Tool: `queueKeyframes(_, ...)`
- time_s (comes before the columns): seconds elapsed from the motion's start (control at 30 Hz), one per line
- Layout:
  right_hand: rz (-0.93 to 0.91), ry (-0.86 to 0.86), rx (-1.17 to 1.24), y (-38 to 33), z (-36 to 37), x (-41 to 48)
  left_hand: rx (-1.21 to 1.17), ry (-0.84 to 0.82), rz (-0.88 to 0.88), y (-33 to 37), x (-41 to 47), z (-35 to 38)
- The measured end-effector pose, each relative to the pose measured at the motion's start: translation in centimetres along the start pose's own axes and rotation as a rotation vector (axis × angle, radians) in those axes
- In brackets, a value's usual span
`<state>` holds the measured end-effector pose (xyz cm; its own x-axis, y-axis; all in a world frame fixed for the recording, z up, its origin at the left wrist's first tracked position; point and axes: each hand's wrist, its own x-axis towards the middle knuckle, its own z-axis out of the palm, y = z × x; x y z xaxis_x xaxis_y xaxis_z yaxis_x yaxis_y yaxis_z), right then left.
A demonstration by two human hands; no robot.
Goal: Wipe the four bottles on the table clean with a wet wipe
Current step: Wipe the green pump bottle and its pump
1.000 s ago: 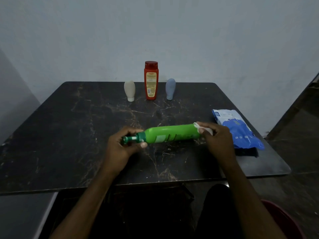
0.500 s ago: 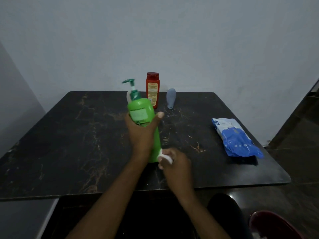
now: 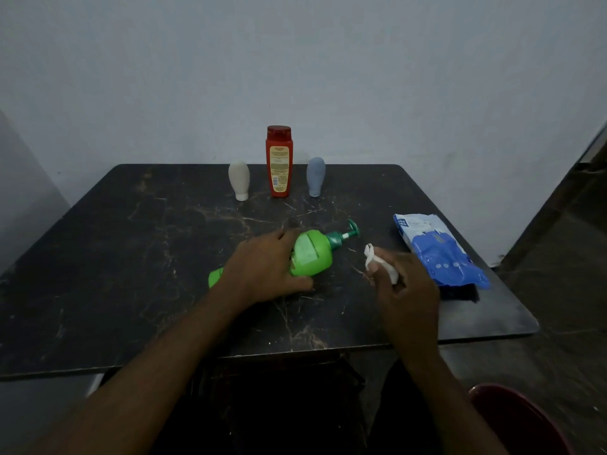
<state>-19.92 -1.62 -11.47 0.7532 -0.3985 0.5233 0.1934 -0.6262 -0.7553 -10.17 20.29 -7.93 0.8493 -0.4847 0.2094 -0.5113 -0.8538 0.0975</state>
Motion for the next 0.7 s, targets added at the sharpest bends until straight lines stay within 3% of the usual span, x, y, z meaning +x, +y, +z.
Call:
queueKeyframes(0.13,-0.271,-0.119,-0.228,0.5,0.4,0.5,0.13,-0.025,0.089,0.1,-0.2,0.7)
queueKeyframes(0.23,-0.36,-0.247,-0.323,0.1,1.3,0.6,0.188,-0.056,0.133,0.3,-0.1,0.9)
queueKeyframes(0.53,-0.155,-0.6,-0.572,-2.5,3.5,5.8,0.26,-0.016,0.19,0.7,-0.3,1.2)
queueKeyframes(0.63,-0.09,-0.574,-0.585,-2.2,3.3,4.6,0.231,-0.07,0.178,0.6,0.3,1.2)
queueKeyframes(0.7,-0.171,-0.492,-0.579,-1.1,2.9,2.3,0.207,-0.108,0.166,0.3,0.8,1.3)
